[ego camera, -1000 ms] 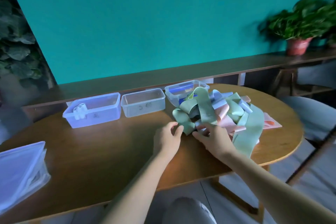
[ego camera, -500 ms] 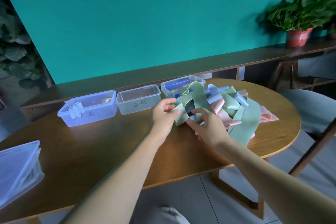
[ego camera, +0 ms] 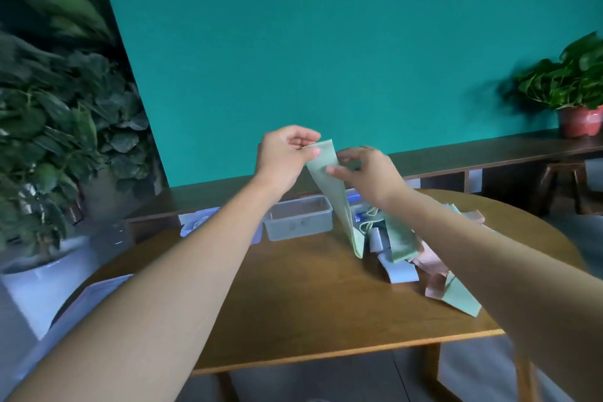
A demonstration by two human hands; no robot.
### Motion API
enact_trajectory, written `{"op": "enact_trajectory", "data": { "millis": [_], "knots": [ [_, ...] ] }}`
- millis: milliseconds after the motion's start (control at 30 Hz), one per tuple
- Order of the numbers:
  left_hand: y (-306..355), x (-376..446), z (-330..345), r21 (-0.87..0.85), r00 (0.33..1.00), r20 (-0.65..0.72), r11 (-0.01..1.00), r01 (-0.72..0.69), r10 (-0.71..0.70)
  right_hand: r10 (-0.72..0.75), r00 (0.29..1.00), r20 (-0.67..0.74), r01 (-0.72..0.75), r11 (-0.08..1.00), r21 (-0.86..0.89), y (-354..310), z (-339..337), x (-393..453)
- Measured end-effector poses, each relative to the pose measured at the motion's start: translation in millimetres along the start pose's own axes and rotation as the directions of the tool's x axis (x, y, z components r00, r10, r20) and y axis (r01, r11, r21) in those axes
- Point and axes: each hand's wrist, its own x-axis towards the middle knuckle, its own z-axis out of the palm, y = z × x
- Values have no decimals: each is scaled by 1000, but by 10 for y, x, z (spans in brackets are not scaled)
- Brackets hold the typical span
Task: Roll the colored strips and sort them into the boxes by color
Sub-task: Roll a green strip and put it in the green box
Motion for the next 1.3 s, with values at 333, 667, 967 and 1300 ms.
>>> {"op": "enact_trajectory", "data": {
  "millis": [333,667,967,1300],
  "knots": [
    [577,-388,-917,68,997,-71,997,-35,40,-39,980,195,-41,921,386,-933,78,-206],
    [528,-837,-1493,238,997,-15,969,74,-73,-85,927,366,-101,882,460,-1284,363,-593],
    [435,-728,-1414,180,988,93,978,106,-124,-149,922,358,-108,788,607,-1240,394,-528],
    [314,-613,-1257,-39,995,20,994,101,-100,-149,961,235,-25,796,605,-1133,486,-328]
  ]
}}
